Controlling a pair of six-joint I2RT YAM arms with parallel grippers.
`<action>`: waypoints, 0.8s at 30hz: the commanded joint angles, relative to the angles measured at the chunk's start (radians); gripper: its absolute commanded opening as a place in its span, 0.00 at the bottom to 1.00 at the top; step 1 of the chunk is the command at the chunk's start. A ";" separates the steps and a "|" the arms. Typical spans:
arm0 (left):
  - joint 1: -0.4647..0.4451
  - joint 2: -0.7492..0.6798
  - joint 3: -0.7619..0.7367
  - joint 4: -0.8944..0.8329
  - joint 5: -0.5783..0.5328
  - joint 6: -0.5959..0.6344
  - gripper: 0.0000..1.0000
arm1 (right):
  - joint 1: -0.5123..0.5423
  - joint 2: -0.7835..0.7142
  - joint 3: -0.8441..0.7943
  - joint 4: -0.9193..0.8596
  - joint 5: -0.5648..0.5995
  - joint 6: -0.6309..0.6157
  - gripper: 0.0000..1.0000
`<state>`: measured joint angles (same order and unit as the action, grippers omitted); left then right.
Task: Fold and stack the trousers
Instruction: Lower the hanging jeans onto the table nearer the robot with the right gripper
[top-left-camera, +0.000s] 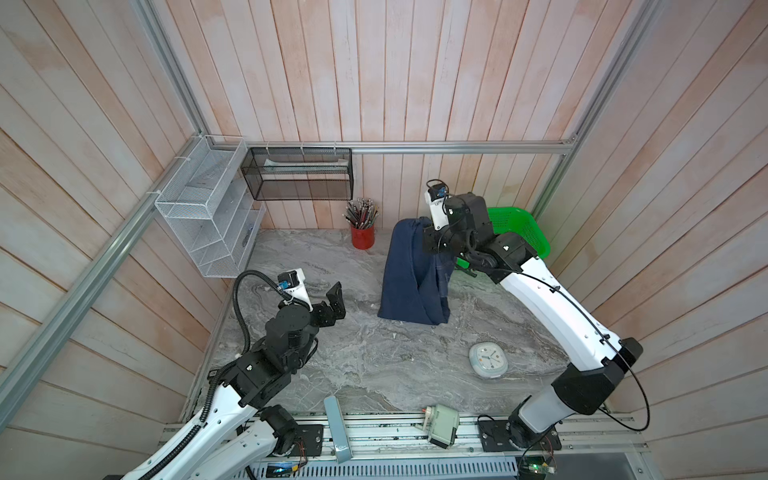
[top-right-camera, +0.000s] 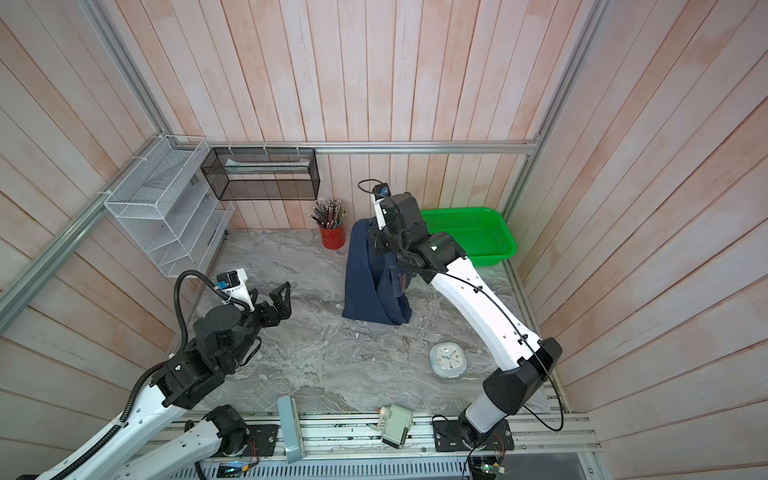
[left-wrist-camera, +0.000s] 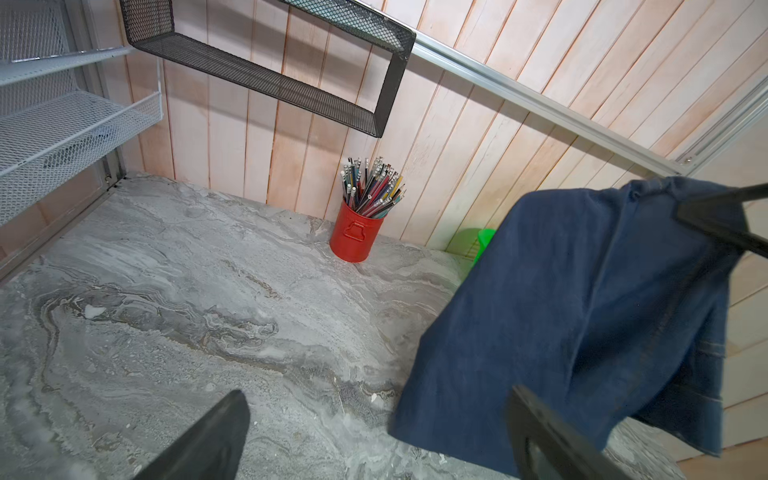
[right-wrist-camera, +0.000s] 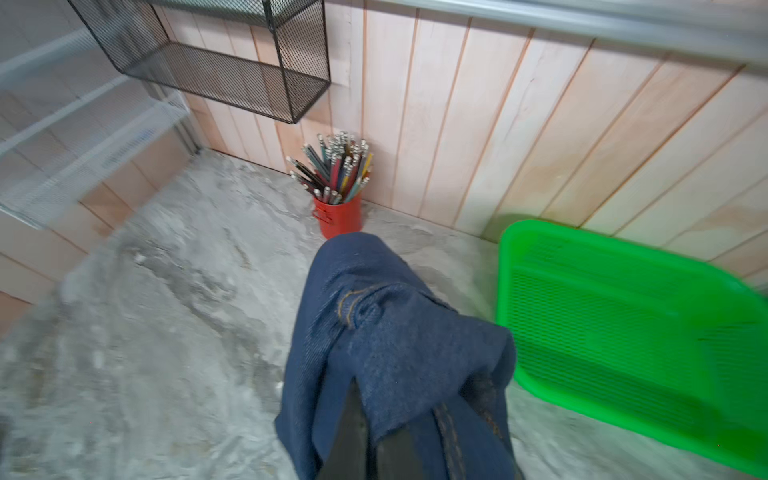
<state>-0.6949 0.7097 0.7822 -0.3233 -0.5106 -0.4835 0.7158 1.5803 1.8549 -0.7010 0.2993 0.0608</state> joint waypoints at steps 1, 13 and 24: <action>-0.003 -0.005 0.012 -0.017 -0.035 -0.009 0.98 | 0.069 -0.085 0.030 -0.005 0.281 -0.235 0.01; -0.003 -0.057 0.022 -0.082 -0.067 -0.028 0.98 | 0.285 0.092 -0.232 0.170 0.214 -0.457 0.02; -0.003 -0.060 0.029 -0.123 -0.087 -0.028 0.98 | 0.162 0.189 -0.115 0.093 0.071 -0.081 0.65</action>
<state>-0.6949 0.6380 0.7853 -0.4274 -0.5732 -0.5018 0.9417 1.7653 1.6733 -0.5602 0.3908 -0.1623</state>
